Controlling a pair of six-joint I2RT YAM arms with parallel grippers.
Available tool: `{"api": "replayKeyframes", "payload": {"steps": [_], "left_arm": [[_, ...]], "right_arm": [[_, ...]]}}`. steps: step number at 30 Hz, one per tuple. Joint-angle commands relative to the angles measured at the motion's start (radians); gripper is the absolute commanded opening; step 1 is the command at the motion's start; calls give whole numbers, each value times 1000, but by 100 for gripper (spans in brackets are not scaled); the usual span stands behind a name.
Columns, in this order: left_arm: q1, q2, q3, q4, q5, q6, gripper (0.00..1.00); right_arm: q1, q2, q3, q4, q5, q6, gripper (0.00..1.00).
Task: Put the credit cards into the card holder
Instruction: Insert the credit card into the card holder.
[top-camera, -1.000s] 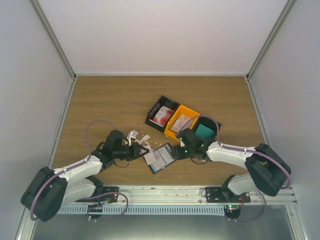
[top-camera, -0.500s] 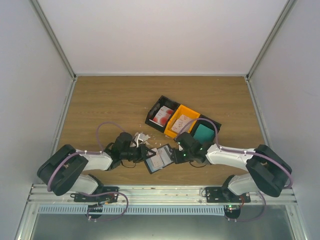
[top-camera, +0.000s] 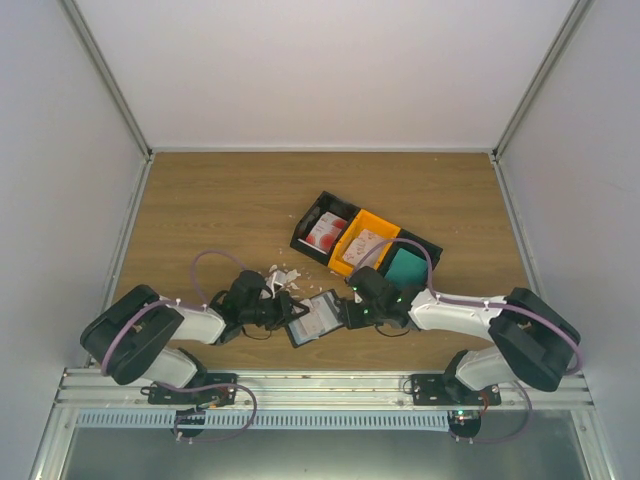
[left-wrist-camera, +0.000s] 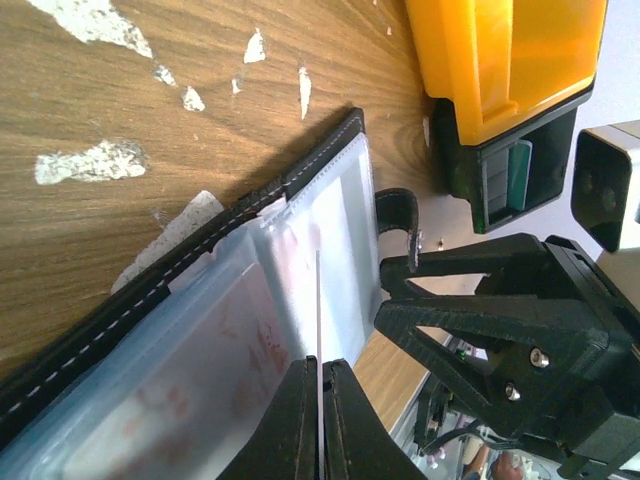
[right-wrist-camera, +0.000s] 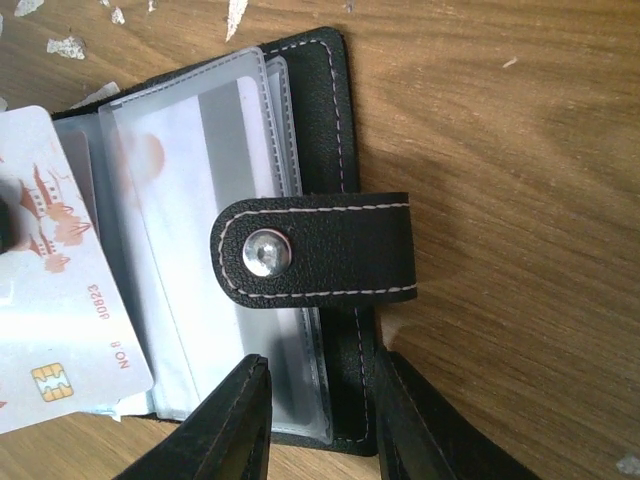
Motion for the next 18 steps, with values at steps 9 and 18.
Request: {"api": "replayKeyframes", "payload": {"steps": [9, 18], "left_arm": [[6, 155, 22, 164, 31, -45, 0], [7, 226, 37, 202, 21, -46, 0]], "right_arm": [[17, 53, -37, -29, -3, 31, 30], [18, 63, -50, -19, -10, 25, 23]]}}
